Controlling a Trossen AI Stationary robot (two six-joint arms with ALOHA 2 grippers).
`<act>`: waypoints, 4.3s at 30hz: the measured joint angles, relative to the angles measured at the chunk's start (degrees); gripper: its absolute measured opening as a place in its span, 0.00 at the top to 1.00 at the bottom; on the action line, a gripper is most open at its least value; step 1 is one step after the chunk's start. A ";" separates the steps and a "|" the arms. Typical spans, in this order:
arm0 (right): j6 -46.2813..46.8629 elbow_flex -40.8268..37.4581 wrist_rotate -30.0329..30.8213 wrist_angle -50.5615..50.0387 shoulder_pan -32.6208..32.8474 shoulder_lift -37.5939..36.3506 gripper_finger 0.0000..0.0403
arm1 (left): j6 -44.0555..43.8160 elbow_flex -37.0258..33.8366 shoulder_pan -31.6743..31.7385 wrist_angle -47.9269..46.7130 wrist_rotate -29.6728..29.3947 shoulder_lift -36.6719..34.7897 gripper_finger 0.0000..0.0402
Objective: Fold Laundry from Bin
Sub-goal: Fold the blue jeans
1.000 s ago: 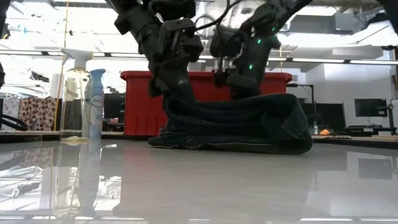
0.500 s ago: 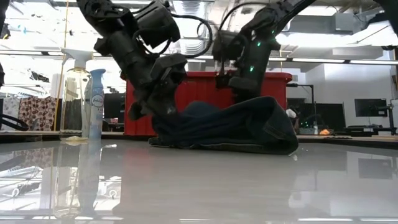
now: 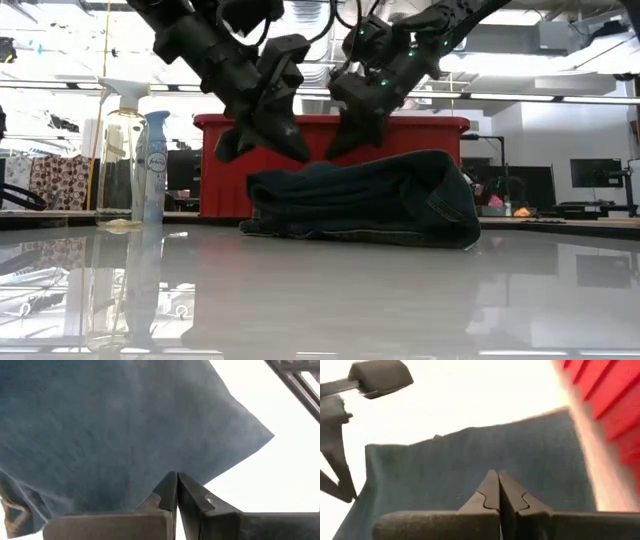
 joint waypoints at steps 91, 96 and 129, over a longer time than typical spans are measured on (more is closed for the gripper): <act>29.74 -12.83 15.57 -24.51 18.66 -21.55 0.89 | 0.17 0.09 5.10 2.16 -8.08 11.79 1.00; 34.73 -12.74 16.84 -31.74 19.78 -23.04 0.87 | -11.31 0.07 1.22 1.68 -6.49 11.79 1.00; 57.14 -12.83 27.22 -27.40 46.48 -15.38 0.76 | -70.35 2.82 -29.92 0.39 -28.43 10.65 1.00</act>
